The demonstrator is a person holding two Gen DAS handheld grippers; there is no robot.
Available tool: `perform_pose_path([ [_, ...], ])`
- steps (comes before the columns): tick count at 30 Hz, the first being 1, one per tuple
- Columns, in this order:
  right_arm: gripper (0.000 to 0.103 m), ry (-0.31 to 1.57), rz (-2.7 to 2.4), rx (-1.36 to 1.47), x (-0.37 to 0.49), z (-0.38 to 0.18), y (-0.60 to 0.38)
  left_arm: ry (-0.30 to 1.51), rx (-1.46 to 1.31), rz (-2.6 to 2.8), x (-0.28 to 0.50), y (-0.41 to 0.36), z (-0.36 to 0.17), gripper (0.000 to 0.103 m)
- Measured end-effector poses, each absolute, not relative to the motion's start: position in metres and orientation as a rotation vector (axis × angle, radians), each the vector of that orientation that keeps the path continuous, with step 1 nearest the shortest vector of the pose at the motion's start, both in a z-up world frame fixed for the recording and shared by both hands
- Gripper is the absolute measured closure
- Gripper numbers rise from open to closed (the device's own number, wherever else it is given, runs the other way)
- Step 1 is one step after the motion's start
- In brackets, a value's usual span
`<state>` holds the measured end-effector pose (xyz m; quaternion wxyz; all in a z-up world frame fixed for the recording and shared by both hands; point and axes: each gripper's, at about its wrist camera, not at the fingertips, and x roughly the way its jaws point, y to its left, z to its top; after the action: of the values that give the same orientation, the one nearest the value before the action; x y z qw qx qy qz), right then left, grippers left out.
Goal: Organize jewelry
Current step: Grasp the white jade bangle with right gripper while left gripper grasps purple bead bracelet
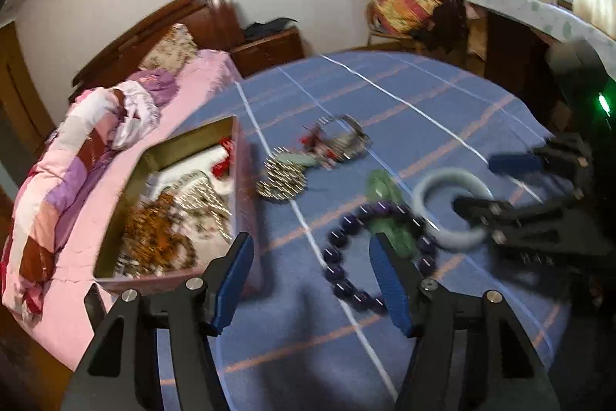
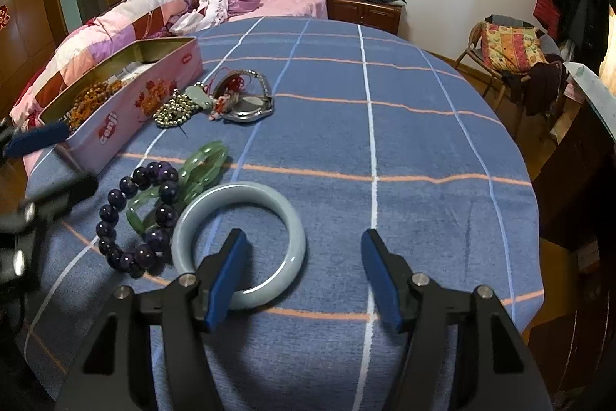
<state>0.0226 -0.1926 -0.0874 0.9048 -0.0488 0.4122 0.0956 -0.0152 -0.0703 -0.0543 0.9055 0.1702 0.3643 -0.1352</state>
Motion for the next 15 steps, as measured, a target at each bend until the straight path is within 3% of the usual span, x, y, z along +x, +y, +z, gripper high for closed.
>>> perform_pose_path([
  [3, 0.038, 0.848, 0.2, -0.102, 0.022, -0.086, -0.192, 0.832, 0.352, -0.303, -0.011, -0.075, -0.069, 0.052],
  [15, 0.039, 0.844, 0.198, -0.111, 0.021, -0.086, -0.19, 0.93, 0.188, -0.314, 0.027, -0.071, -0.085, 0.053],
])
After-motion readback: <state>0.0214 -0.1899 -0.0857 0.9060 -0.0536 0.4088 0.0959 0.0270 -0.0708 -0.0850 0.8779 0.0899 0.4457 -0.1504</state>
